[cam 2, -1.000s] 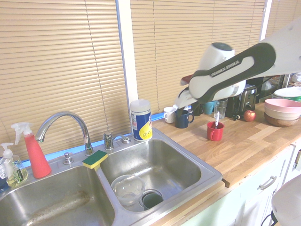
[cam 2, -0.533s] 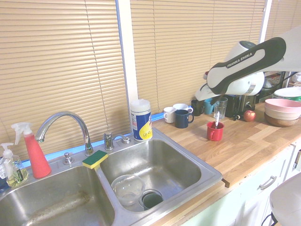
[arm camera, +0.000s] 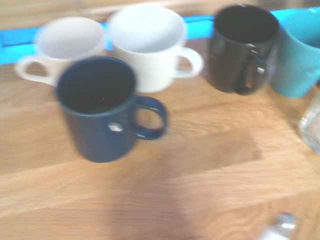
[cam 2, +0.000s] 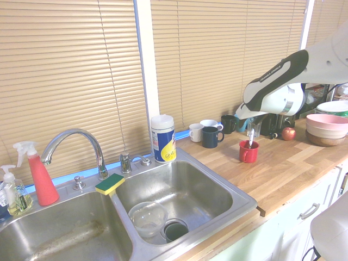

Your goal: Put the spoon into the sink

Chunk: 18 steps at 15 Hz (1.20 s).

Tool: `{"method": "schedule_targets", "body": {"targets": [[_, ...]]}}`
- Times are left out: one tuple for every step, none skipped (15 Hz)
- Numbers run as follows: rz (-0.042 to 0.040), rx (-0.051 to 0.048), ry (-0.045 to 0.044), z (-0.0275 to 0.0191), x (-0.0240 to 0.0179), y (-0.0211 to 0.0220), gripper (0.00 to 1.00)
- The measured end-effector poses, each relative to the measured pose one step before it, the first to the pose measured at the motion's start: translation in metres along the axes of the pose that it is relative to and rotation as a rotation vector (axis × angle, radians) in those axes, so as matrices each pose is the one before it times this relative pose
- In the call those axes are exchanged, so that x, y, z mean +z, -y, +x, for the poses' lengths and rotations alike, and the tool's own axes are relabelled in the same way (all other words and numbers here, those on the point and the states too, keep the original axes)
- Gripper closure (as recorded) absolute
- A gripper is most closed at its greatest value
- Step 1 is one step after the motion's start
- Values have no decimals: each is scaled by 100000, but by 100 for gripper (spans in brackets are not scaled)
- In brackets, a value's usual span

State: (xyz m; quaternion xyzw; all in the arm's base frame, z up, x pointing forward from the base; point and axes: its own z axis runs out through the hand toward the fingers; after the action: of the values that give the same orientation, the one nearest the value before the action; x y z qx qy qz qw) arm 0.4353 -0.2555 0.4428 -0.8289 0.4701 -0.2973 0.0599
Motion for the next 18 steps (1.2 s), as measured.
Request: {"method": "schedule_targets", "body": {"targets": [[-527,828,207,464,535,-512,0],[-434,664,397,354,571,-375,100],[-605,198,496,172,519,-334,100],[-538,-16,642,64,575,-327,100],[-439,-368,502,-27,532,-346,100],[-279,-48,391,-33,512,-255,100],[-270,116,451,8,529,-213,100],[-158,40,359,88,447,-119,100],[-91,136,294,95,391,-65,100],[44,118,92,180,267,16,100],[93,109,135,143,233,-6,100],[116,188,110,135,206,-2,100],[38,-14,156,78,202,-40,100],[-71,-93,260,40,254,-67,100],[-158,71,413,-52,315,-119,100],[-286,25,543,-102,359,-143,100],[-364,54,499,-83,376,-113,100],[-233,172,352,6,358,-55,100]]}}
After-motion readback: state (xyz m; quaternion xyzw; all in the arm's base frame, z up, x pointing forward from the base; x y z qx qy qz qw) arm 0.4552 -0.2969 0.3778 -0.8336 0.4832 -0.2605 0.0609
